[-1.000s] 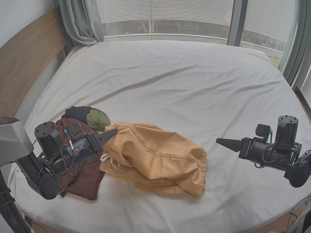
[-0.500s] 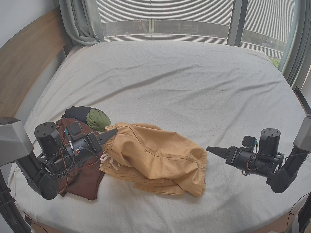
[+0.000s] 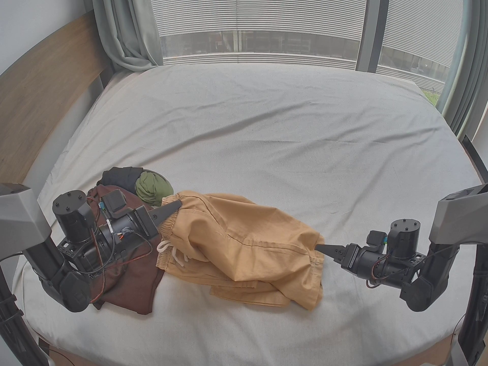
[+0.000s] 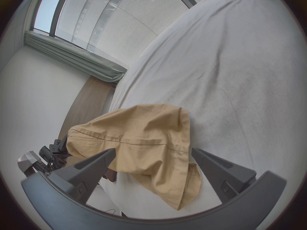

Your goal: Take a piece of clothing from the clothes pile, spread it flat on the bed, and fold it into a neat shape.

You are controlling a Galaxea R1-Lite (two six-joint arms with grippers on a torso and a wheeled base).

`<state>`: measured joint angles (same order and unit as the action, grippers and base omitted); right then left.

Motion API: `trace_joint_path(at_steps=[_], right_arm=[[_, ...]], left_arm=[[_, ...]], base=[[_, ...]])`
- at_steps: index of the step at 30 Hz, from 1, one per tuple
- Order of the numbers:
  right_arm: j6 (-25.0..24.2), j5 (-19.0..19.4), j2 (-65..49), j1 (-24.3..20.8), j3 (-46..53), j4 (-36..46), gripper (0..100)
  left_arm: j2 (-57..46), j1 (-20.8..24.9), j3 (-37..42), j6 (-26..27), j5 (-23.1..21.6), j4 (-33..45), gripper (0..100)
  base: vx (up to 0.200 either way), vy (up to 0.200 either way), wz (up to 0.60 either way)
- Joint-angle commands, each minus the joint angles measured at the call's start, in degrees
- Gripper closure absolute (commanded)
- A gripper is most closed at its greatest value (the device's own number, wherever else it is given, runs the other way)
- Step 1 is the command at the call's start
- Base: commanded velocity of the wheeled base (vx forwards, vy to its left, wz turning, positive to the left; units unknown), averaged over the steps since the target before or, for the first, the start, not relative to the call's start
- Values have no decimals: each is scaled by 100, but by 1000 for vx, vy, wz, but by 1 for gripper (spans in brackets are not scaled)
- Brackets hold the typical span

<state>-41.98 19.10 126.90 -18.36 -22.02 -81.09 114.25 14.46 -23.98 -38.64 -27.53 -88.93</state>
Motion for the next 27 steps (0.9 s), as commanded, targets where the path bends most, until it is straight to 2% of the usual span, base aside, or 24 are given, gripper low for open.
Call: trace_joint_path(at_steps=[1,7,14,22,23,27], right_arm=[[-55,-3,520,17,-40,-100,0],[-504,-3,739,-10,-145,-258,0],[-653,-3,1082,-27,-251,-522,0],[-1057,-21,1196,-71,-382,-715,0],[-1066,-21,1196,-71,-391,-715,100],[-1066,-21,1196,-71,-409,-715,100]], left_arm=[[1,-4,-2,-3,2,-1,100],[1,-4,-2,-3,2,-1,100],[1,-4,-2,-3,2,-1,100],[-8,-4,-2,-3,2,-1,100],[-8,-4,-2,-3,2,-1,100],[-17,-4,-2,-3,2,-1,100]], base=[[0,0,0],[0,0,0],[0,0,0],[0,0,0],[0,0,0],[0,0,0]])
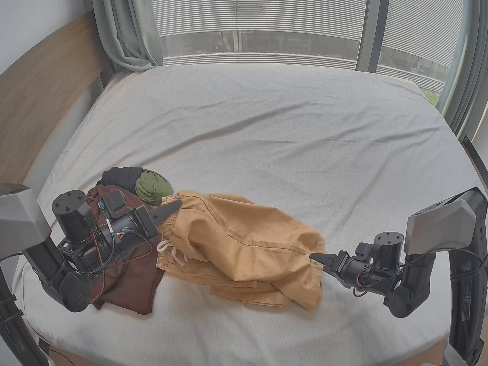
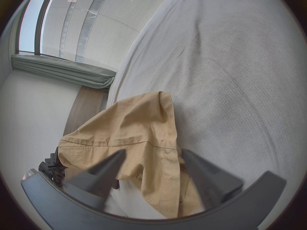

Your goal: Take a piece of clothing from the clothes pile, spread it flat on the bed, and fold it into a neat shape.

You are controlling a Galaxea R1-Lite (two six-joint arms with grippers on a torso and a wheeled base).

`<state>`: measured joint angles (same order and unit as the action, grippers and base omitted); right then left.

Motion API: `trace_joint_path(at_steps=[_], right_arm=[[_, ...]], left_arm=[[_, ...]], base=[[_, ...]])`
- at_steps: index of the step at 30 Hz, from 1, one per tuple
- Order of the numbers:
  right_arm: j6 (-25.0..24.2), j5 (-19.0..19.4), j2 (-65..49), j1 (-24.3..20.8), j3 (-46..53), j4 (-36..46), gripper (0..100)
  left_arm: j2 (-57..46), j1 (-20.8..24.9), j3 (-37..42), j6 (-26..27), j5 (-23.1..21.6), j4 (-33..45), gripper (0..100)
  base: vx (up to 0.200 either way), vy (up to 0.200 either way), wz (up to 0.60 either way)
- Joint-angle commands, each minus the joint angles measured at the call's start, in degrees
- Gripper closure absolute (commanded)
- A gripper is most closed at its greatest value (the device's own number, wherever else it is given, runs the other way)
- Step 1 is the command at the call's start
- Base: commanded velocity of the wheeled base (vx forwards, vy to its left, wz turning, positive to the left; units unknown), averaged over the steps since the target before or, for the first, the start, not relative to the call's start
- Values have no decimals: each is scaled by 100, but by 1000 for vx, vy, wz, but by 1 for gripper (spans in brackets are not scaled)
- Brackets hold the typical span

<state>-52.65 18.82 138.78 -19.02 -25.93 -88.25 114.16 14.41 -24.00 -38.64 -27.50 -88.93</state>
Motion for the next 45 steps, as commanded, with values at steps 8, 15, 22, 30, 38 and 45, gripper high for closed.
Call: trace_joint_path(at_steps=[8,15,22,30,38,45], right_arm=[[0,7,9,-5,-17,1,100],[-17,78,-211,47,62,1,100],[-228,763,-1239,126,519,1,100],[-210,1097,-1643,135,791,-8,100],[-158,1449,-1714,126,941,-8,100],[343,1475,-1107,74,941,-8,100]], left_arm=[[-17,0,1,-3,-1,-1,100],[27,-8,-17,-3,-1,-1,100],[88,-26,-17,-3,-1,-1,100],[176,-114,-34,-3,-1,-1,100],[255,-158,-61,-3,-1,-1,100],[247,-254,-69,-3,-10,-1,100]], base=[[0,0,0],[0,0,0],[0,0,0],[0,0,0],[0,0,0],[0,0,0]])
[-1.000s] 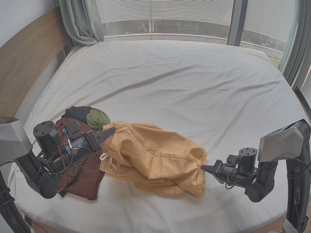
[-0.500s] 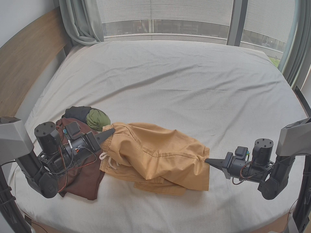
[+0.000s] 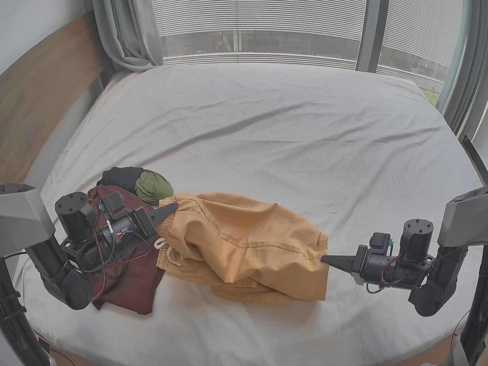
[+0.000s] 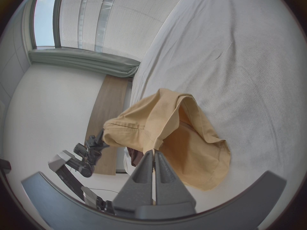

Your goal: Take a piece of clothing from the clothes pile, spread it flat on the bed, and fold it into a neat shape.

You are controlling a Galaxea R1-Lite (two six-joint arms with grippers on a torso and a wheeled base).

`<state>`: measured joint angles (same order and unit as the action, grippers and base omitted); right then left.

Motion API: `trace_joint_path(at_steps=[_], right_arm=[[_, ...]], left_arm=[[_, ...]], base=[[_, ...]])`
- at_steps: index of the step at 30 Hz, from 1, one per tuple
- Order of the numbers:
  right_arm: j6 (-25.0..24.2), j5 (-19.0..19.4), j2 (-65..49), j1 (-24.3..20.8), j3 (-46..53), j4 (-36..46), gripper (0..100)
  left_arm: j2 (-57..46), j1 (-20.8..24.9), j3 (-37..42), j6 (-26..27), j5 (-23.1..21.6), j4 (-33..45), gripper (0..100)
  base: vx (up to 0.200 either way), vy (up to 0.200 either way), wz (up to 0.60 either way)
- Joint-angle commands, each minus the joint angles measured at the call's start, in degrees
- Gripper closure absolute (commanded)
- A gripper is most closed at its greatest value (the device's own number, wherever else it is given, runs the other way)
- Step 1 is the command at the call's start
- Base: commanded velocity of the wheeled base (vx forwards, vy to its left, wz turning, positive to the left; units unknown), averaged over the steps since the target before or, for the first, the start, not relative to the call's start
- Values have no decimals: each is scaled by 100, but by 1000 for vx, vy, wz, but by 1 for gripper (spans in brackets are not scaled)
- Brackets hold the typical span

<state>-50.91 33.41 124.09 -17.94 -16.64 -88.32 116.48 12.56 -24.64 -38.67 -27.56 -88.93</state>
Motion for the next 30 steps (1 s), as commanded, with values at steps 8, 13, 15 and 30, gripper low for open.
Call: trace_joint_path(at_steps=[8,13,15,30], right_arm=[[248,16,406,-34,-59,-1,0],[239,-19,722,-60,-366,-1,0],[239,-19,775,-60,-445,-1,0],[222,-10,1293,-113,-1087,-10,0]], left_arm=[[-3,-60,3,0,-3,-1,100],[-20,-69,12,0,-3,-1,100],[-29,-69,12,0,-3,-1,100],[-73,-43,29,-9,-3,-10,100]], base=[[0,0,0],[0,0,0],[0,0,0],[0,0,0]])
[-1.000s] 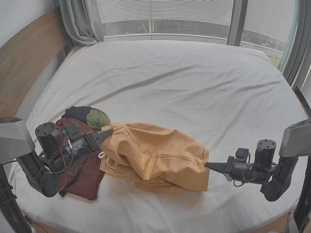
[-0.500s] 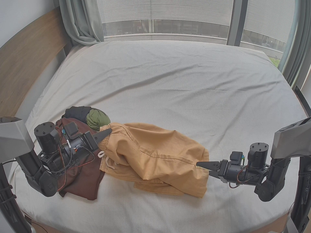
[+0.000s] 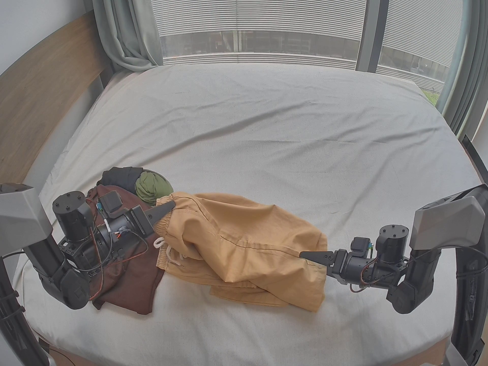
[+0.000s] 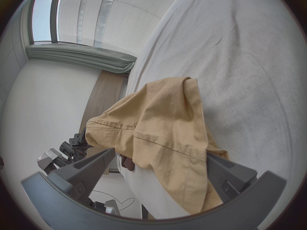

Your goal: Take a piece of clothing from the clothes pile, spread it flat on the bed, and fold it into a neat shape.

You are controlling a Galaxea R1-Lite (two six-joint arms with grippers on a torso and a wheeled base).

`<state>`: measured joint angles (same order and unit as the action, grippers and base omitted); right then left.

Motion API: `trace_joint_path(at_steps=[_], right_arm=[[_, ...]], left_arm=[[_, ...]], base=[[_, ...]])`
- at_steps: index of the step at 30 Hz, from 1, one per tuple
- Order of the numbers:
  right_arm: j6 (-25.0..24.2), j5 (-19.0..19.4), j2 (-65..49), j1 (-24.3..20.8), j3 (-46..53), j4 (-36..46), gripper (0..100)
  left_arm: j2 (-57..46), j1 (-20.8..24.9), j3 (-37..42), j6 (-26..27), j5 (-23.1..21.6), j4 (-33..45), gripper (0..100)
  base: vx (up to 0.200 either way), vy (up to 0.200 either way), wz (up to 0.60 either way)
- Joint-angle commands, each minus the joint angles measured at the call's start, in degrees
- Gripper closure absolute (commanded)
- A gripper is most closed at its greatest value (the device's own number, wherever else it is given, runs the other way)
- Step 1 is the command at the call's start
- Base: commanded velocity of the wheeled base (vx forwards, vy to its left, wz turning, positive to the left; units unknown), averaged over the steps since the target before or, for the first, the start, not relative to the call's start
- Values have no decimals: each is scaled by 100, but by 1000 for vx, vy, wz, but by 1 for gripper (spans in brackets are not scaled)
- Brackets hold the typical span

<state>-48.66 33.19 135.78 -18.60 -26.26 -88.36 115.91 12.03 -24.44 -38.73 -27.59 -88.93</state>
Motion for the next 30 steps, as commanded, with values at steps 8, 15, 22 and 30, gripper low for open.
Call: trace_joint_path(at_steps=[8,15,22,30], right_arm=[[-11,12,133,-284,-362,-6,0],[-11,12,-122,-381,-257,-24,0],[-11,12,-623,-372,-143,-50,0],[-55,29,-1080,-407,24,-41,0]], left_arm=[[-16,18,36,-21,-1,-10,100],[11,18,27,-21,-1,-10,100],[46,18,27,-21,-10,-10,100],[63,10,18,-21,-10,-10,100]], base=[[0,0,0],[0,0,0],[0,0,0],[0,0,0]])
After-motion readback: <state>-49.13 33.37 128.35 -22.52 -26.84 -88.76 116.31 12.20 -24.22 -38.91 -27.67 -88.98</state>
